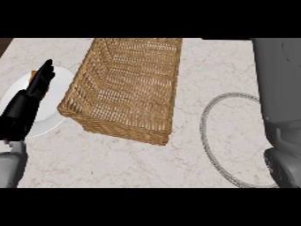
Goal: Pick the sweet potato from the placemat and place it in the basket
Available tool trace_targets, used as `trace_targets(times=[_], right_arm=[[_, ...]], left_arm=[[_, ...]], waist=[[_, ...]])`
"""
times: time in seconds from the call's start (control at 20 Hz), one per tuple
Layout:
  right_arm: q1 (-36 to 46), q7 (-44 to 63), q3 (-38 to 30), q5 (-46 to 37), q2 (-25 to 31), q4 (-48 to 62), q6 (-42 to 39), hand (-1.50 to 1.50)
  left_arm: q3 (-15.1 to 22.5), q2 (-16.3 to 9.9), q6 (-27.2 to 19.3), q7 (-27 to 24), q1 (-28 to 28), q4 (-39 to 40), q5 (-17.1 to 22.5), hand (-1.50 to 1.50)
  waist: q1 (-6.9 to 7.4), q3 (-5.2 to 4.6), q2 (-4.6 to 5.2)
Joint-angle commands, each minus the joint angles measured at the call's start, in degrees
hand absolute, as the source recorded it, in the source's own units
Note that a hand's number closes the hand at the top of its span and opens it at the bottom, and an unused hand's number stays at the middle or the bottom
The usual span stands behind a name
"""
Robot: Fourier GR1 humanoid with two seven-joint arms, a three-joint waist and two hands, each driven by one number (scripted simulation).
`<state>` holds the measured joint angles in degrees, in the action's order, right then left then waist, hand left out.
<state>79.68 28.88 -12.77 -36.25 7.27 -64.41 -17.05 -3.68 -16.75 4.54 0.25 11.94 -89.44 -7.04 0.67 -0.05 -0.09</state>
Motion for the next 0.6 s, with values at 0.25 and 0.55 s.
trace_targets(times=[0.25,0.55], right_arm=[[8.0,6.0,2.0,0.0,-5.4,12.6,1.0,1.5],[11.1,7.4,2.5,0.2,-7.2,22.4,2.1,1.5]], left_arm=[[-1.4,-0.6,1.1,-1.8,1.4,3.1,0.0,0.0],[-0.3,0.6,0.5,0.6,2.1,-0.8,-0.4,0.0]], waist=[[0.14,-0.03,0.33],[0.83,-0.02,0.34]])
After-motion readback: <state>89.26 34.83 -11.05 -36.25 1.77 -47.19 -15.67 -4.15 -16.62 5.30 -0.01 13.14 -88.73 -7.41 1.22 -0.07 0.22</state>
